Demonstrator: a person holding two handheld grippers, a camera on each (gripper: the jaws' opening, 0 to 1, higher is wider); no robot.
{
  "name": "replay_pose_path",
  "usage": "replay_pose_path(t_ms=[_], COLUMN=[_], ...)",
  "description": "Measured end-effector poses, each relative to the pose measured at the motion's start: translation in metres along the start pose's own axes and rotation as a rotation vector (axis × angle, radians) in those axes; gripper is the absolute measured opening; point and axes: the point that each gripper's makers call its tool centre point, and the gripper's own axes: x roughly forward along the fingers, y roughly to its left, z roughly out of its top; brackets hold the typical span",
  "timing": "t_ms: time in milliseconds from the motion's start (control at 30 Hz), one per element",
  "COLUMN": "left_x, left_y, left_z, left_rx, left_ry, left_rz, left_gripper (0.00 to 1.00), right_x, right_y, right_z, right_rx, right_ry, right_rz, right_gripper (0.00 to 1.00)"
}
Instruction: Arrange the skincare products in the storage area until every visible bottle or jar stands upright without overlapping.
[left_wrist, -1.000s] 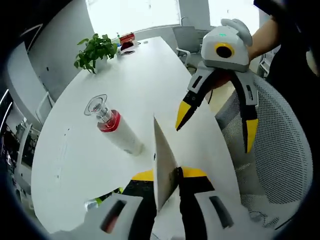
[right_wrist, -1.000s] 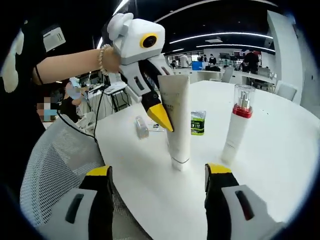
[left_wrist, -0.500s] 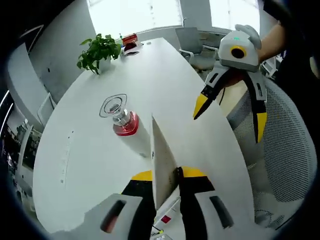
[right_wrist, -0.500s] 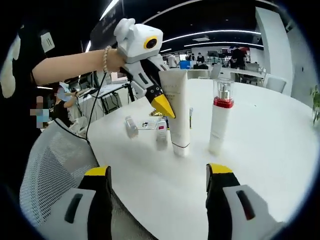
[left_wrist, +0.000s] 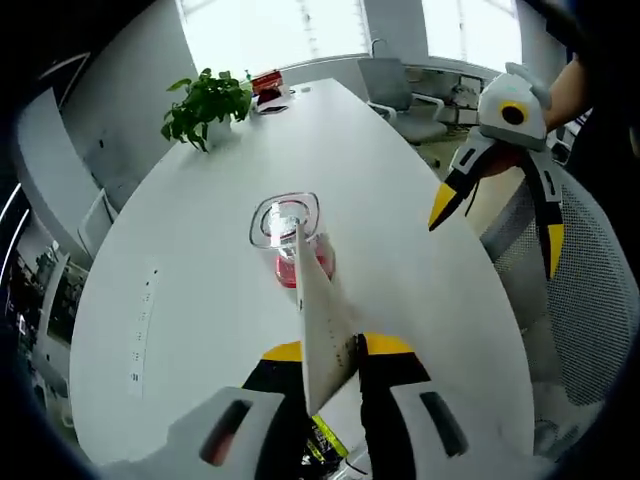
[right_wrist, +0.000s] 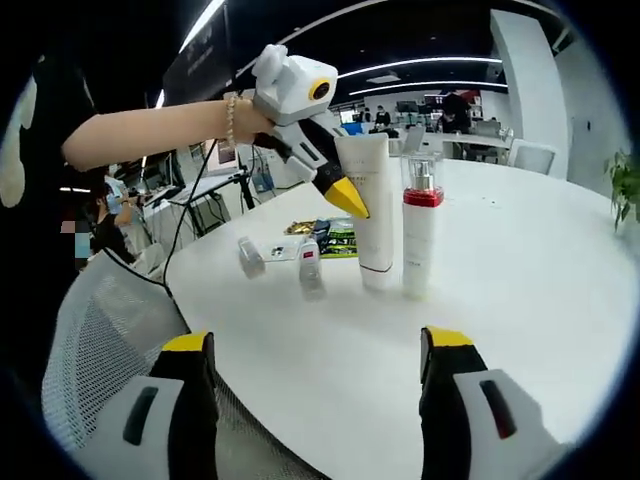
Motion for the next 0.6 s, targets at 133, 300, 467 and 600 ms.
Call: replay_pose_path(t_ms=[133,300,467,600], left_x=[0.0008,0.003,0.0032,0.006], left_y=[0.0013,0.0066,0.0067,0.0057], left_z=[0.0015,0.0025,0.0031,-0.0008], left_rx=[-0.002,0.004,0.002,0.001], left_ry=[-0.006,-0.01,-0.011,0.01], left_rz=[-0.001,-0.004,-0.009,-0.005], left_gripper=[0.2,0.21,0.21,0.22], right_x=[-0.0002,0.0007,0.0018,0.0023], right_y=[-0.0029,-0.0047,-0.0043,-0.0034], right_z=[0.0011,0.0033,0.0037,0.0035], right_rx=[-0.002,-0.002,-0.002,-0.002], right_ry=[-0.002,-0.01,-0.01,-0.007], right_rz=[-0.005,-0.007,-0.006,-0.005], right_gripper=[0.83,0.84,0.84,0.84])
